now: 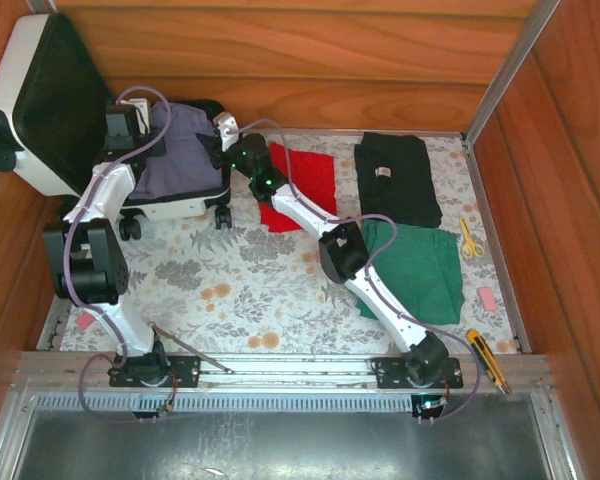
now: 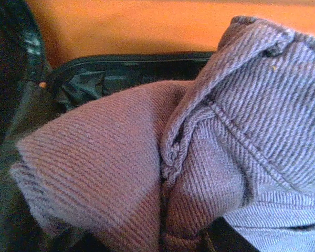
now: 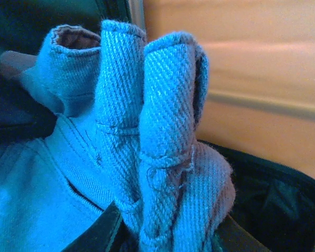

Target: Pack the luggage

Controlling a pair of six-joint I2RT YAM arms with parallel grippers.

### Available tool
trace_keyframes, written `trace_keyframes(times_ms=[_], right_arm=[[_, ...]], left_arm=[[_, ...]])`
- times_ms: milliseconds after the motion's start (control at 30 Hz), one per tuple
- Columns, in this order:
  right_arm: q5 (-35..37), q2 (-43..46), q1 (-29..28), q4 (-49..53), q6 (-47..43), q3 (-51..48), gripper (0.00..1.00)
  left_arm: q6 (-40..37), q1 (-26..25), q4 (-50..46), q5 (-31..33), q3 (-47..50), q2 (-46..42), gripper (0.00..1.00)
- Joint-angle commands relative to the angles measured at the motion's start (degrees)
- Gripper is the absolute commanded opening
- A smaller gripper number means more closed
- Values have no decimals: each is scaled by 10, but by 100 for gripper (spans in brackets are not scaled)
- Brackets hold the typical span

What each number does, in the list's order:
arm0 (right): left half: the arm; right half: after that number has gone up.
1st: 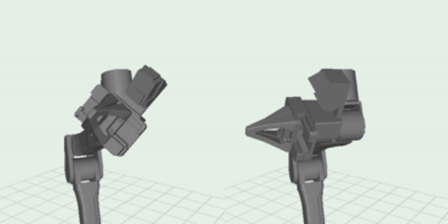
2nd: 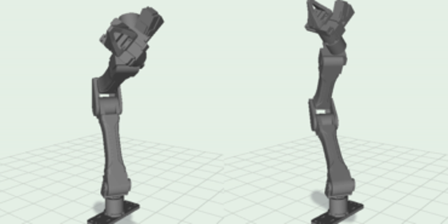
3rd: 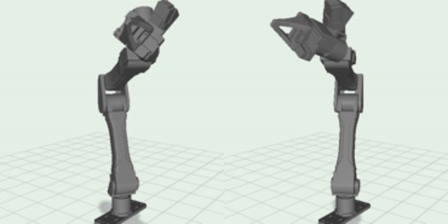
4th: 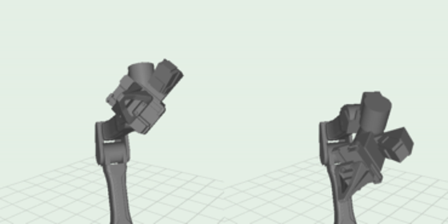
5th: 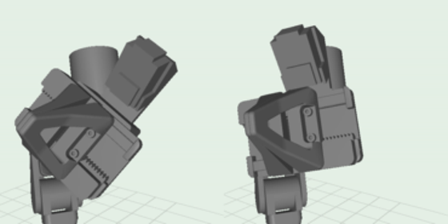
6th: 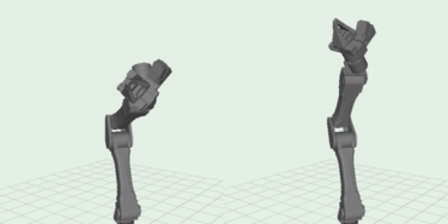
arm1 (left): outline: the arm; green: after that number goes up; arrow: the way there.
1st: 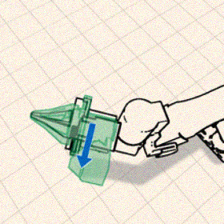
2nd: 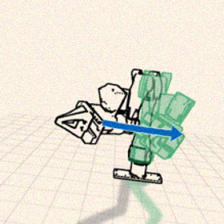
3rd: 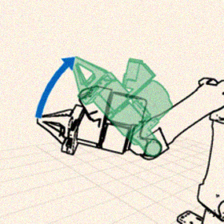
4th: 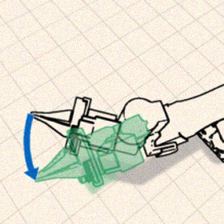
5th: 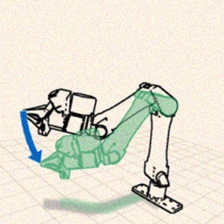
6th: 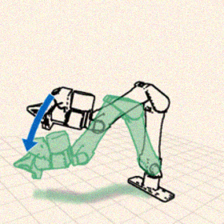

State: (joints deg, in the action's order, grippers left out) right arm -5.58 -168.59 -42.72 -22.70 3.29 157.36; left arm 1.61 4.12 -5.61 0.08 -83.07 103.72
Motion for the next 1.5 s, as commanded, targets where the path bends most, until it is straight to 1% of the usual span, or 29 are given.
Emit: trace_keyframes(times_ms=[0,33,100,167,200,333,367,467,500,567,667,767,867,967,1000,1100,1167,1200,1300,1367,1467], right_arm=[[58,3,38,-70,17,33,44],[56,3,41,-67,17,32,60],[43,14,49,-50,17,29,71],[33,36,56,-49,19,3,79],[27,55,60,-53,20,-27,82],[28,147,70,-75,9,-152,87],[28,172,73,-84,4,-186,87],[39,247,74,-111,-22,-295,87],[43,273,74,-122,-28,-334,87],[51,318,76,-140,-34,-402,86],[56,382,81,-155,-41,-503,86],[57,439,87,-142,-46,-580,86],[65,492,95,-95,-45,-635,86],[62,542,103,-35,-46,-675,85],[64,556,106,-14,-46,-686,85],[93,595,122,99,-19,-692,84],[96,613,145,197,36,-679,84],[82,619,157,230,65,-676,84],[17,629,205,289,156,-686,83],[-30,624,236,322,198,-691,82],[-88,595,269,379,225,-678,80]], left_arm=[[4,19,1,31,-48,55,0],[5,19,0,32,-62,71,0],[8,20,-4,39,-98,104,0],[14,21,-18,45,-140,138,0],[15,22,-32,45,-166,156,0],[24,23,-85,69,-253,216,0],[23,23,-95,75,-269,227,10],[22,23,-109,91,-296,246,78],[20,23,-111,96,-302,250,88],[5,24,-115,93,-314,256,99],[-17,24,-138,91,-346,268,100],[-19,24,-172,112,-379,274,100],[-8,24,-204,146,-405,267,100],[0,22,-229,141,-408,246,99],[3,20,-239,141,-404,236,98],[32,12,-246,128,-354,183,95],[56,6,-246,98,-305,139,95],[65,2,-246,85,-284,121,100],[93,-23,-240,68,-208,57,100],[90,-56,-225,66,-152,16,100],[77,-128,-200,90,-75,-44,99]])
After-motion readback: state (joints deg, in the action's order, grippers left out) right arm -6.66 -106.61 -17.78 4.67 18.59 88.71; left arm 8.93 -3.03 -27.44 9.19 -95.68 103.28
